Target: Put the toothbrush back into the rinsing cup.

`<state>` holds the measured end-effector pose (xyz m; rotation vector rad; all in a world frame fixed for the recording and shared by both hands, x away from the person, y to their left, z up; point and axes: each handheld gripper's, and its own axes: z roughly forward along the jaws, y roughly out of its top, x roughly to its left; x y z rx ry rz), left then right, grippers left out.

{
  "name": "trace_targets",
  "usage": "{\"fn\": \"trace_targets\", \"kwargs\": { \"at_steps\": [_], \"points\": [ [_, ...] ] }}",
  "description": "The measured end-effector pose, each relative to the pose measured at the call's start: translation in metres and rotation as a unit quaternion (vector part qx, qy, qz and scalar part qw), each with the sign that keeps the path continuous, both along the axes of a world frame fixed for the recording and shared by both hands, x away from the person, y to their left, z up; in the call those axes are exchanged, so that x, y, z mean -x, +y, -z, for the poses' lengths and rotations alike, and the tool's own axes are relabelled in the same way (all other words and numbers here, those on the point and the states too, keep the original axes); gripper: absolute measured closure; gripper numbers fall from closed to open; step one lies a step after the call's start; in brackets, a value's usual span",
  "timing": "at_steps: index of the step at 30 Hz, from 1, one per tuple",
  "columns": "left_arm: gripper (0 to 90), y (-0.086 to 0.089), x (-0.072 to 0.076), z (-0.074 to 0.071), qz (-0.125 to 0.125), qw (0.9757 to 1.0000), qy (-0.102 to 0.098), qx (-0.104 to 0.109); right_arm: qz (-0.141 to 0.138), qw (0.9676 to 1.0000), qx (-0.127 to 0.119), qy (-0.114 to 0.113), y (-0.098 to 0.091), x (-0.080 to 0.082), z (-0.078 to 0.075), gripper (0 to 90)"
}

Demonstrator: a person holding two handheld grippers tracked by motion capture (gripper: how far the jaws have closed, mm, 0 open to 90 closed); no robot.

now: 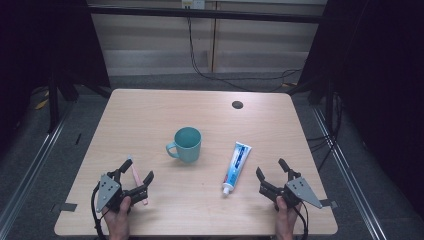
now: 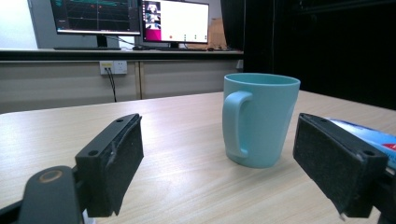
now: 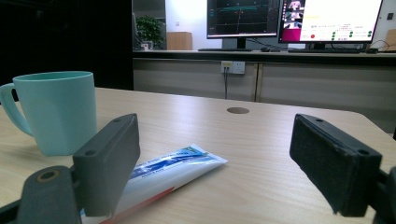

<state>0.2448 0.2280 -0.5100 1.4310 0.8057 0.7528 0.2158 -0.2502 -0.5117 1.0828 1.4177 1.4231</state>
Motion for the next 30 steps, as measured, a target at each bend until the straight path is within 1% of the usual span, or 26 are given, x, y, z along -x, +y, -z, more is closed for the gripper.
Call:
{"fn": "trace_targets", "kwargs": {
  "at_steps": [2, 3, 5, 7, 9, 10, 11, 12, 13, 15, 17, 18, 19, 20, 21, 22, 23, 25, 26, 28, 30],
  "points": [
    [16.0, 0.0, 0.0, 0.0, 0.005, 1.0, 0.0, -0.001, 0.002, 1.0, 0.0, 0.001, 0.0, 0.0, 0.0, 15.7],
    [16.0, 0.0, 0.0, 0.0, 0.004, 1.0, -0.002, -0.007, 0.002, 1.0, 0.0, 0.0, 0.0, 0.0, 0.0, 15.7],
    [16.2, 0.0, -0.001, 0.0, 0.005, 1.0, -0.001, -0.005, 0.003, 1.0, 0.0, 0.002, 0.0, 0.0, 0.0, 15.8],
    [16.6, 0.001, -0.001, 0.0, 0.01, 0.9999, 0.005, 0.003, 0.002, 1.0, 0.0, 0.001, 0.0, 0.0, 0.0, 15.8],
    [17.2, 0.001, -0.002, -0.001, 0.005, 0.9999, 0.01, 0.004, 0.002, 1.0, 0.0, 0.001, 0.0, 0.0, 0.0, 15.8],
    [19.4, 0.001, -0.003, -0.001, 0.0, 0.9999, 0.011, 0.0, 0.001, 1.0, -0.001, 0.001, 0.0, 0.0, 0.0, 15.8],
    [19.5, 0.0, -0.003, -0.001, 0.005, 0.9999, 0.013, 0.002, 0.001, 1.0, -0.001, 0.001, 0.0, 0.0, 0.0, 15.8],
    [19.5, 0.001, -0.003, -0.001, 0.004, 0.9999, 0.014, 0.0, 0.001, 1.0, -0.001, 0.002, 0.0, 0.0, 0.0, 15.8],
    [19.6, 0.001, -0.003, -0.001, 0.004, 0.9999, 0.016, 0.003, 0.002, 1.0, 0.0, 0.002, 0.0, 0.0, 0.0, 15.8],
    [19.5, 0.001, -0.005, -0.001, 0.004, 0.9995, 0.026, 0.016, 0.001, 1.0, 0.0, 0.003, 0.0, 0.0, 0.0, 15.8],
    [19.0, 0.001, -0.009, -0.002, 0.006, 0.9989, 0.042, 0.018, 0.003, 1.0, 0.0, 0.004, 0.0, 0.0, 0.0, 15.8],
    [18.8, 0.001, -0.009, -0.002, 0.006, 0.9989, 0.042, 0.018, 0.004, 1.0, -0.001, 0.004, 0.0, 0.0, 0.0, 15.8],
    [18.8, 0.001, -0.01, -0.002, 0.003, 0.9988, 0.045, 0.018, 0.004, 1.0, -0.001, 0.004, 0.0, 0.0, 0.0, 15.8],
    [18.4, 0.0, -0.01, -0.003, 0.003, 0.9987, 0.049, 0.013, 0.004, 1.0, -0.001, 0.004, 0.0, 0.0, 0.0, 15.7],
    [15.9, -0.001, -0.009, -0.003, 0.001, 0.9987, 0.05, 0.007, 0.006, 1.0, -0.001, 0.003, 0.001, 0.0, 0.0, 15.8],
    [16.2, -0.001, -0.009, -0.005, 0.002, 0.9987, 0.051, 0.002, 0.006, 1.0, 0.0, 0.005, 0.001, 0.001, 0.0, 15.7],
    [15.9, -0.002, -0.007, -0.008, 0.007, 0.9987, 0.05, 0.007, 0.007, 1.0, -0.001, 0.005, 0.001, 0.001, 0.0, 15.8],
    [15.9, -0.002, -0.007, -0.009, 0.009, 0.9987, 0.049, 0.008, 0.007, 1.0, -0.001, 0.005, 0.001, 0.0, 0.0, 15.8],
    [15.9, -0.002, -0.007, -0.011, 0.011, 0.9984, 0.054, 0.009, 0.008, 1.0, -0.001, 0.005, 0.001, 0.0, 0.0, 15.8],
    [16.3, 0.001, -0.008, -0.015, 0.022, 0.9977, 0.063, 0.001, 0.008, 1.0, -0.001, 0.005, 0.001, 0.0, 0.0, 15.8],
    [17.5, 0.002, -0.01, -0.019, 0.021, 0.9964, 0.082, -0.007, 0.008, 0.9999, -0.001, 0.007, 0.001, 0.0, 0.0, 15.8]
  ]
}}
